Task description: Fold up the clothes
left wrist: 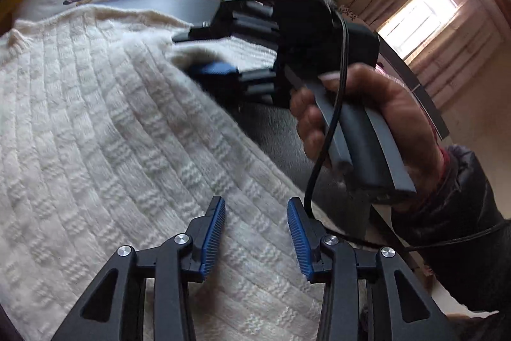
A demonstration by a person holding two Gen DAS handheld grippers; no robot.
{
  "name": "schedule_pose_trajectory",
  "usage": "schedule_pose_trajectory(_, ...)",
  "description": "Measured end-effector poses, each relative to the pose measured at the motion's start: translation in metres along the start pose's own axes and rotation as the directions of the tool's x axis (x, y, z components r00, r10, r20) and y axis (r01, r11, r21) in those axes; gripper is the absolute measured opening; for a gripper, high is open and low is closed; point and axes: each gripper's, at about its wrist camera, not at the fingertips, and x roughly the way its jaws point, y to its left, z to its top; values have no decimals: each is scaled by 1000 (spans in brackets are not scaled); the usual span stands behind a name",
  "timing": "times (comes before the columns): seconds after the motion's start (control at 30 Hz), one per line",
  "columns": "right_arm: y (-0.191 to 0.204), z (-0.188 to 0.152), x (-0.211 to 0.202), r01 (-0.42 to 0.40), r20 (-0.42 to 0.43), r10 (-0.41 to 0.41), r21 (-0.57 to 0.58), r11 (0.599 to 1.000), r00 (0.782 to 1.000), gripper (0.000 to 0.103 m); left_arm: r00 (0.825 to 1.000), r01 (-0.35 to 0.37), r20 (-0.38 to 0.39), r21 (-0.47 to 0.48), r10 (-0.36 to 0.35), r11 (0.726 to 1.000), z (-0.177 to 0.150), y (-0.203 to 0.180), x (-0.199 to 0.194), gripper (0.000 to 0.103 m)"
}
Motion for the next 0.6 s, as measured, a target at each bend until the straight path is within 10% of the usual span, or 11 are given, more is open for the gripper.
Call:
schedule_pose_trajectory(0.17,31,22,-21,170,125,-145,-223,960,982,23,1000,24,-2,-24,-25,999,-3,3,-2,41)
schedule_pose_trajectory(0.33,27,21,-4,359,71,-359,-365,859,931,23,1000,-2,-8,14,2,1000,-3,-6,1,42)
schedule_pose_trajectory(0.6,21,-1,-45,256,-69,-304,-385,887,950,33,1000,-20,15,-7,20,1000,14,-13,-6,46)
